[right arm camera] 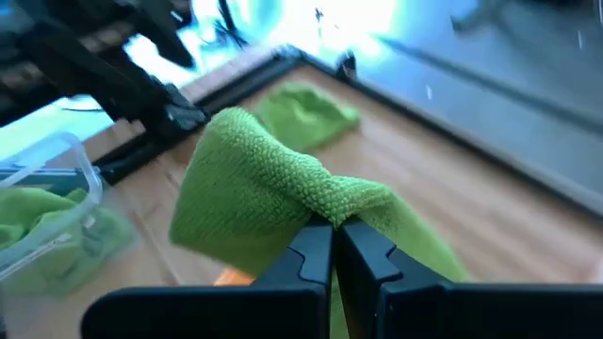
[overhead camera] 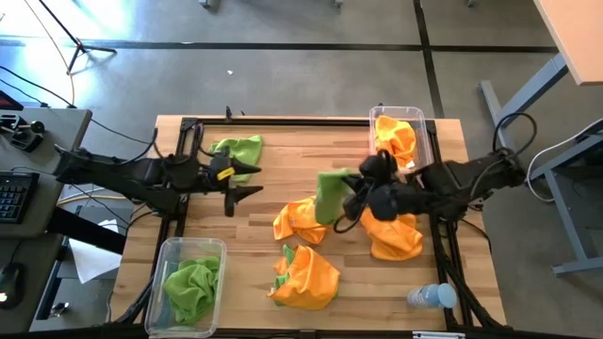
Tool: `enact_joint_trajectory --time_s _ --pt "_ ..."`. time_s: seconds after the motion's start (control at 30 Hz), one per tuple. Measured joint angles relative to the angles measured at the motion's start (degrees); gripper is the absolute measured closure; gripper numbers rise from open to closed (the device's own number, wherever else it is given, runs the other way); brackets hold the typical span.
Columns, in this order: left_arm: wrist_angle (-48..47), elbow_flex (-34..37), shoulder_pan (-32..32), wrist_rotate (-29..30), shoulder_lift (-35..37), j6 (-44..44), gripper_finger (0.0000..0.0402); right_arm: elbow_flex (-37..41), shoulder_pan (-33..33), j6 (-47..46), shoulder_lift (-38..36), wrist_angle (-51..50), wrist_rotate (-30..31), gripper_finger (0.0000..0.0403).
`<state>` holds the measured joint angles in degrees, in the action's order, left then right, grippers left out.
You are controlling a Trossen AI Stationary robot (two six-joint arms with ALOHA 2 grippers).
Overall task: Sort microfiber towel by color & place in baskets
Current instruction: Put the green microfiber towel into the bottom transparent bin
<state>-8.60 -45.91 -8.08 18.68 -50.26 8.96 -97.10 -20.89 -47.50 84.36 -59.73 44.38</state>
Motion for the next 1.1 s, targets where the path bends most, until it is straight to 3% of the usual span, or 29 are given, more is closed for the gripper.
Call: enact_joint_trajectory --time_s 0.2,0.6,0.83,1.1 --pt "0.42 -9.92 2.79 -0.02 -9.75 -2.51 0.0167 0.02 6.27 17.79 0.00 9.75 -10.05 0.0402" --pt "0.61 -26.47 4.49 -4.50 -26.78 -6.26 0.0167 0.06 12.36 34.43 0.00 17.23 -20.14 0.0403" --pt "2.48 -31.91 4.49 -4.68 -34.11 -5.61 0.0167 0.08 13.19 42.58 0.00 21.54 -26.14 0.0403" --pt "1.85 -32.59 4.47 -4.67 -38.13 -3.31 0.0167 0.08 13.08 48.57 0.00 23.24 -32.99 0.0403"
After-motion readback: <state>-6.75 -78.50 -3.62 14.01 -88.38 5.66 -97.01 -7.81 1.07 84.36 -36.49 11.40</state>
